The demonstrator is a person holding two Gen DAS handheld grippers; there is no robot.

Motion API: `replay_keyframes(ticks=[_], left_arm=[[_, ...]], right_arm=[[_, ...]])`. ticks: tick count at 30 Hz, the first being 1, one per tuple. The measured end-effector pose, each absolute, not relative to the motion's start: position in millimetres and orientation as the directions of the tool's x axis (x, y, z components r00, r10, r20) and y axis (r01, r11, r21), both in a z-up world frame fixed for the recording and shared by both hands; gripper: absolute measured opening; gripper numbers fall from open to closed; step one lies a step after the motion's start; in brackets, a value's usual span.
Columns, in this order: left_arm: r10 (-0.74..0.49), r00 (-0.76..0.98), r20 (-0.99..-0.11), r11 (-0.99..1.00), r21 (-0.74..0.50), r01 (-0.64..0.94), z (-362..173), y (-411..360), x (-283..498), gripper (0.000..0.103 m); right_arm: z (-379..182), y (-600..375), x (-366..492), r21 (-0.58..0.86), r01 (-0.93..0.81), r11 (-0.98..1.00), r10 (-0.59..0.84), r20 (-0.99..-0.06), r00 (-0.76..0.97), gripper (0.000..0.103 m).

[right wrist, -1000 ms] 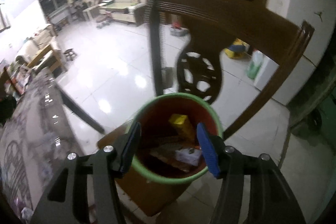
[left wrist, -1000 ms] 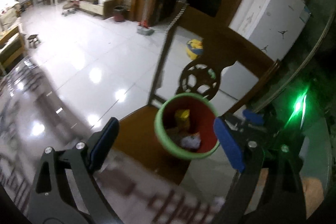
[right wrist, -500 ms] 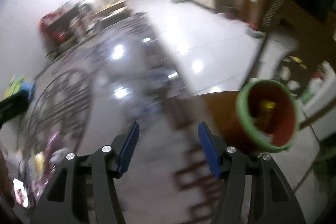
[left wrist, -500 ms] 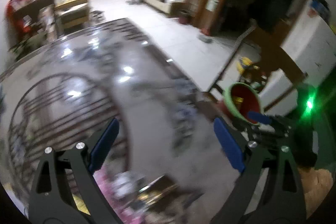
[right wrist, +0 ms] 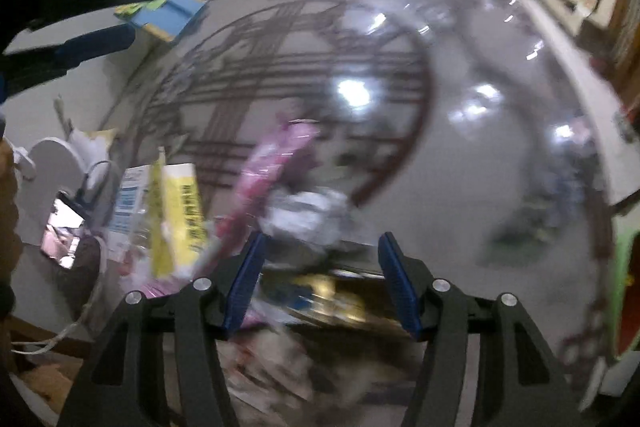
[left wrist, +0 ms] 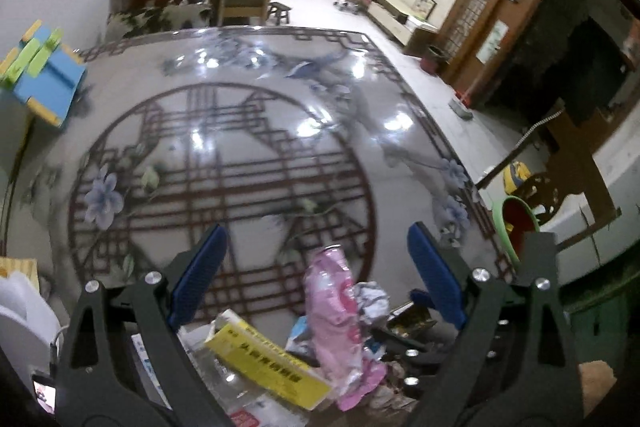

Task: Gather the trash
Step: 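Grasp the pink snack bag with the left tool while the right tool grasps a white plastic bag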

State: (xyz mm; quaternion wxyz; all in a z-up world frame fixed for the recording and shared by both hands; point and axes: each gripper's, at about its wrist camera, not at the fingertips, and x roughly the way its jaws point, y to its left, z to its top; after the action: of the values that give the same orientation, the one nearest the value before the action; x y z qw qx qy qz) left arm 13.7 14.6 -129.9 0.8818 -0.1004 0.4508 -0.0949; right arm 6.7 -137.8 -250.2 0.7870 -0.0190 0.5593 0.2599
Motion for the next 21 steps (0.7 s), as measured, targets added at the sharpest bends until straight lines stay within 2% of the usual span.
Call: replay_keyframes(ticks=[3, 4, 5, 9, 17, 19, 21], left_arm=[[-0.254, 0.577, -0.777, 0.957, -0.287, 0.035, -133, 29, 10, 0.089], [-0.252, 0.576, -0.777, 0.957, -0.29, 0.027, -133, 30, 8, 0.089], [-0.251, 0.575, -0.779, 0.955, -0.295, 0.018, -134, 32, 7, 0.089], [-0.239, 0.565, -0.79, 0.954, -0.3, -0.016, -141, 37, 5, 0.089], [-0.266, 0.482, -0.835, 0.947, -0.319, -0.03, -174, 20, 18, 0.089], [-0.286, 0.453, -0.844, 0.938, -0.344, -0.048, -185, 15, 25, 0.089], [-0.296, 0.428, -0.854, 0.933, -0.354, -0.06, -193, 8, 32, 0.089]], right_arm=[[-263, -126, 20, 0.316, -0.414, 0.853, 0.421, -0.887, 0.191, 0.061], [-265, -123, 23, 0.316, -0.408, 0.857, 0.421, -0.885, 0.2, 0.058], [-264, -122, 28, 0.313, -0.403, 0.86, 0.42, -0.883, 0.211, 0.047], [-259, -124, 39, 0.312, -0.393, 0.865, 0.413, -0.887, 0.204, 0.039], [-225, -173, 50, 0.242, -0.305, 0.921, 0.349, -0.86, 0.371, 0.04], [-227, -180, 53, 0.178, -0.314, 0.932, 0.292, -0.884, 0.364, 0.042], [-238, -185, 56, 0.15, -0.309, 0.939, 0.253, -0.91, 0.328, 0.048]])
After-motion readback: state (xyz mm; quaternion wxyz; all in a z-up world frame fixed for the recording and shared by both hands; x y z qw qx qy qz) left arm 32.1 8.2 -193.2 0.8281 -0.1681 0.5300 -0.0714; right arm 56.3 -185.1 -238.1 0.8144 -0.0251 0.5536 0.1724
